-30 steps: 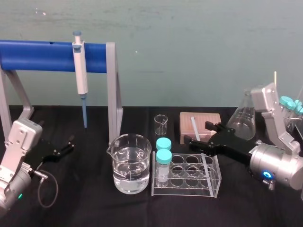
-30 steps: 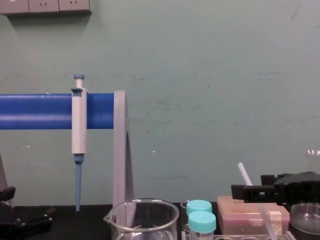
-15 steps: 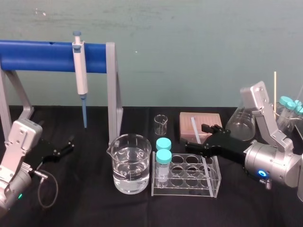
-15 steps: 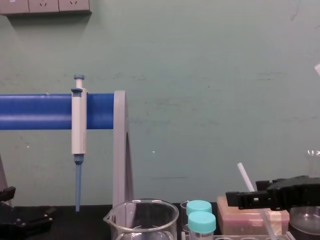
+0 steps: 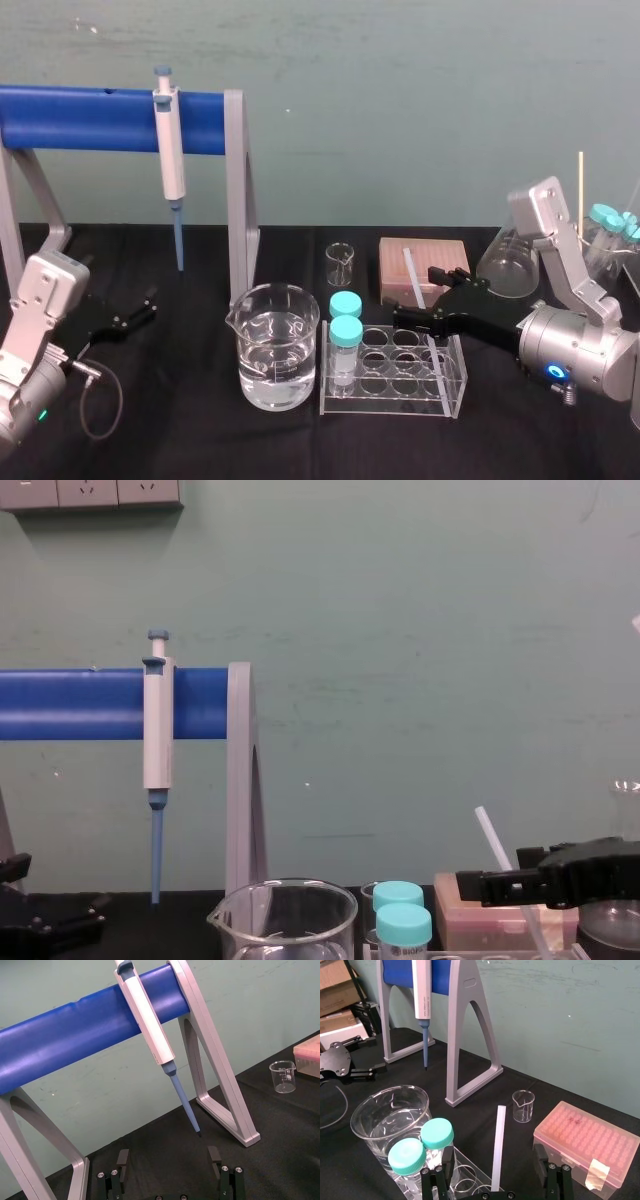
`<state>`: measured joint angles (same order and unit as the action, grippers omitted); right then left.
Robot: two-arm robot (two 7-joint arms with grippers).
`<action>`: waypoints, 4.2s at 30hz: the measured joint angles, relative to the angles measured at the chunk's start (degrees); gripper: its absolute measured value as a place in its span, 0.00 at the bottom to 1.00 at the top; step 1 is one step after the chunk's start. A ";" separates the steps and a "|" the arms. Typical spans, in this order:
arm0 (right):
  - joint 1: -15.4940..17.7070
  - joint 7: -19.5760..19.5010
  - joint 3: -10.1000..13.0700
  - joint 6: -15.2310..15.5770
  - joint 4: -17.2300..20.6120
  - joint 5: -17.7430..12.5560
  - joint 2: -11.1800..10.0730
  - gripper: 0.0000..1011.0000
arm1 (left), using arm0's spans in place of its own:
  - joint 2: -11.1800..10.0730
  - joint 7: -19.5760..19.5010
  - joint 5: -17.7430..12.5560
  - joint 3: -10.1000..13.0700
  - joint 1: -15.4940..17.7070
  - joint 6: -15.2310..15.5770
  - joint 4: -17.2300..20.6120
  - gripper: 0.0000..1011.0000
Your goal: Pick up the stirring rod with one hand, then place it down.
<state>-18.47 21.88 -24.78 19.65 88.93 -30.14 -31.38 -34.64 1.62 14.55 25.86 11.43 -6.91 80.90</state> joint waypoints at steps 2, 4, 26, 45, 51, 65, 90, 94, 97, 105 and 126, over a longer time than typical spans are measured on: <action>0.00 0.01 0.01 -0.01 -0.01 -0.02 0.01 0.99 | 0.00 0.00 0.00 0.00 0.00 0.00 0.00 0.99; -0.01 0.02 0.03 -0.02 -0.03 -0.04 0.02 0.99 | 0.00 0.00 0.00 0.00 0.00 0.00 0.00 0.99; -0.09 0.08 0.06 -0.10 -0.12 -0.19 0.03 0.39 | 0.00 0.00 0.00 0.00 0.00 0.00 0.00 0.99; -0.09 0.10 0.06 -0.11 -0.12 -0.19 0.03 0.07 | 0.00 0.00 0.00 0.00 0.00 0.00 0.00 0.99; 1.05 0.05 0.94 -3.93 0.01 0.04 0.81 0.07 | 0.00 0.00 0.00 0.00 0.00 0.00 0.00 0.99; 5.59 1.14 4.36 -15.11 1.07 1.16 2.04 0.07 | 0.00 0.00 0.00 0.00 0.00 0.00 0.00 0.99; 2.64 5.58 10.19 -25.42 1.53 -1.20 4.38 0.07 | 0.00 0.00 0.00 0.00 0.00 0.00 0.00 0.99; 0.55 5.90 10.23 -26.06 0.26 -1.31 5.23 0.07 | 0.00 0.00 0.00 0.00 0.00 0.00 0.00 0.99; -0.76 6.02 10.05 -26.32 -0.71 -1.29 5.84 0.07 | 0.00 0.00 0.00 0.00 0.00 0.00 0.00 0.99; -2.53 6.55 9.20 -26.50 -2.36 -1.21 6.70 0.07 | 0.00 0.00 0.00 0.00 0.00 0.00 0.00 0.99; -2.04 6.41 8.87 -26.41 -1.94 -1.03 6.83 0.07 | 0.00 0.00 0.00 0.00 0.00 0.00 0.00 0.99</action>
<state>-20.52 28.29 -15.91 -6.75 86.98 -31.17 -24.54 -34.65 1.62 14.55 25.86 11.43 -6.91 80.90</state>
